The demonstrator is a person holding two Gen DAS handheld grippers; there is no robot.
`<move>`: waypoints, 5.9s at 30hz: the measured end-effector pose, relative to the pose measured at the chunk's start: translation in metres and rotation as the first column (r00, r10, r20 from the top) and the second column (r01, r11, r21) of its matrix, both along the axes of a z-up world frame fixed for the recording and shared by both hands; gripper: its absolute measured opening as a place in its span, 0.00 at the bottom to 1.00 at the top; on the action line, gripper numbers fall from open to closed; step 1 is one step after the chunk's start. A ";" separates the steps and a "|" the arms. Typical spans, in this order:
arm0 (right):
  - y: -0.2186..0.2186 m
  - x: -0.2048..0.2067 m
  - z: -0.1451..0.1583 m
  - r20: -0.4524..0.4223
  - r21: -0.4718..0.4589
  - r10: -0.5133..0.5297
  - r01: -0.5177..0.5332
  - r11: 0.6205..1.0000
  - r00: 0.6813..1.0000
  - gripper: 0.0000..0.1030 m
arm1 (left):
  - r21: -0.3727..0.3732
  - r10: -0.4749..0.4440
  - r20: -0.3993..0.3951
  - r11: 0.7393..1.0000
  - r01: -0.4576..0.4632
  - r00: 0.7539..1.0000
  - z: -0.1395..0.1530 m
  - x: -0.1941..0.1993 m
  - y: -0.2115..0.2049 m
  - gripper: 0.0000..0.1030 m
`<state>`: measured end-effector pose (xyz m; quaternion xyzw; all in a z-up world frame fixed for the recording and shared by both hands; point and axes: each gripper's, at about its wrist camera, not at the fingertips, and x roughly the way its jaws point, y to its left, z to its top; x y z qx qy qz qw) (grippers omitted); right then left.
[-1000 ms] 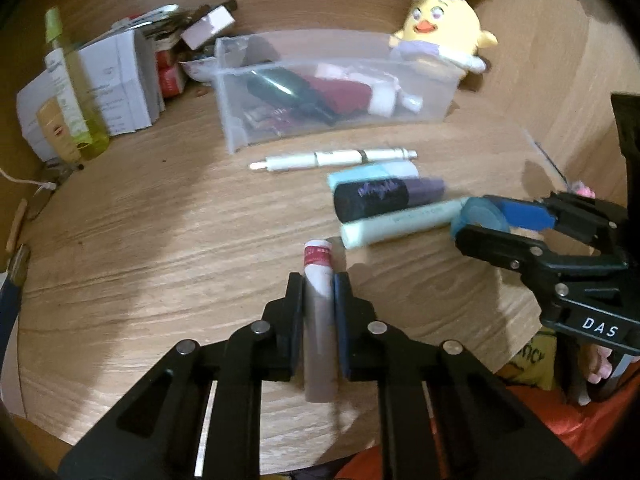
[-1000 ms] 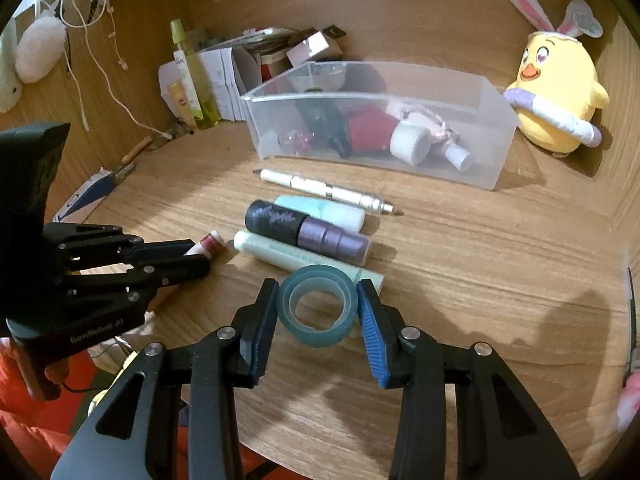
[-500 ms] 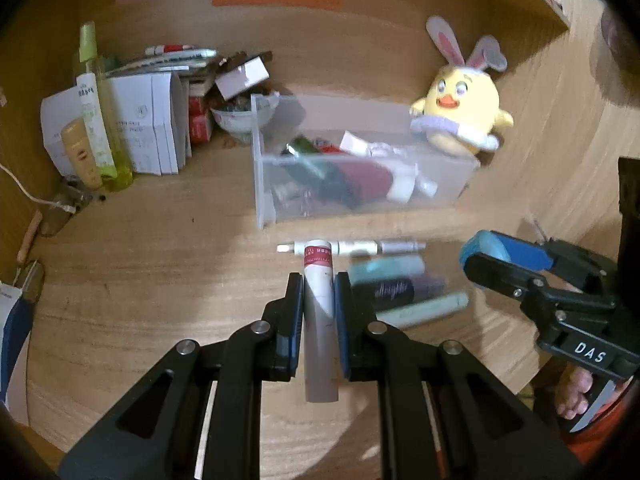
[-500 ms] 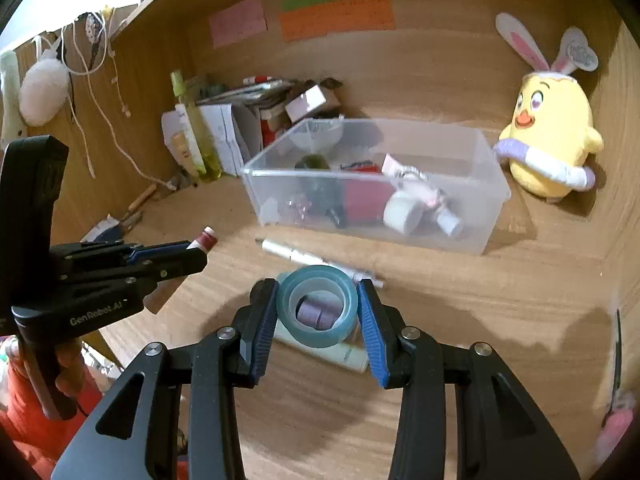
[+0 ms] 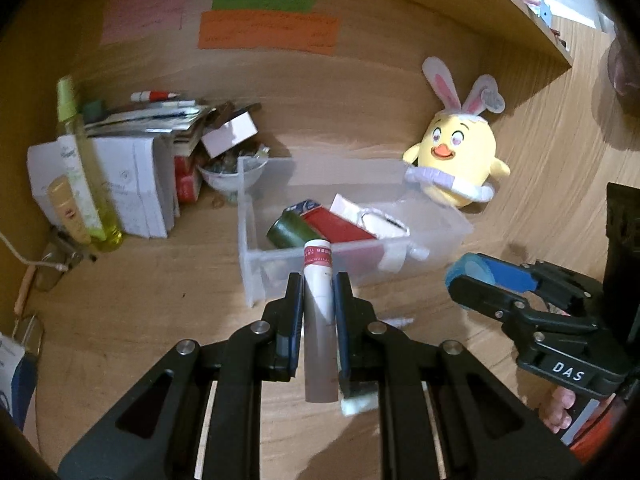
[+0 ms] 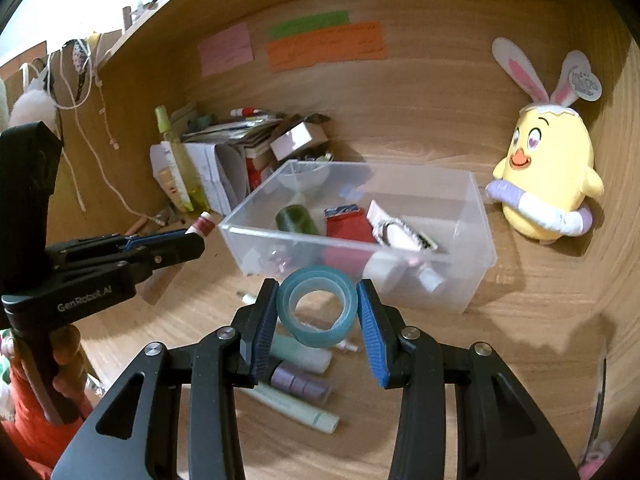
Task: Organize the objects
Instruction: 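Carry the pink-capped tube and tape roll up over the clear box with both tools, then open both tools to drop the tube and tape roll into the box, then withdraw both open tools from the box toward the items on the desk, then grasp the black allnighter tube with the left tool while the right tool grasps the pale green highlighter, then lift the black tube and highlighter up over the clear box with both tools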
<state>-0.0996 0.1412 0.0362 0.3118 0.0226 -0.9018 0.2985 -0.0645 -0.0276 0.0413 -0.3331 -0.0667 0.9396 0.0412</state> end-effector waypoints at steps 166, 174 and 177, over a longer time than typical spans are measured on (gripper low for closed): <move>0.037 0.027 -0.073 0.213 0.199 -0.024 -0.020 0.980 0.977 0.17 | -0.033 -0.230 0.312 0.967 0.253 0.922 -0.086 -0.018 0.039 0.53; 0.038 0.021 -0.075 0.216 0.179 -0.039 -0.001 0.984 0.976 0.17 | -0.039 -0.262 0.324 0.956 0.290 0.909 -0.081 0.007 0.048 0.50; 0.037 0.020 -0.075 0.216 0.177 -0.043 0.004 0.984 0.975 0.17 | -0.079 -0.252 0.304 0.955 0.288 0.919 -0.073 0.015 0.050 0.50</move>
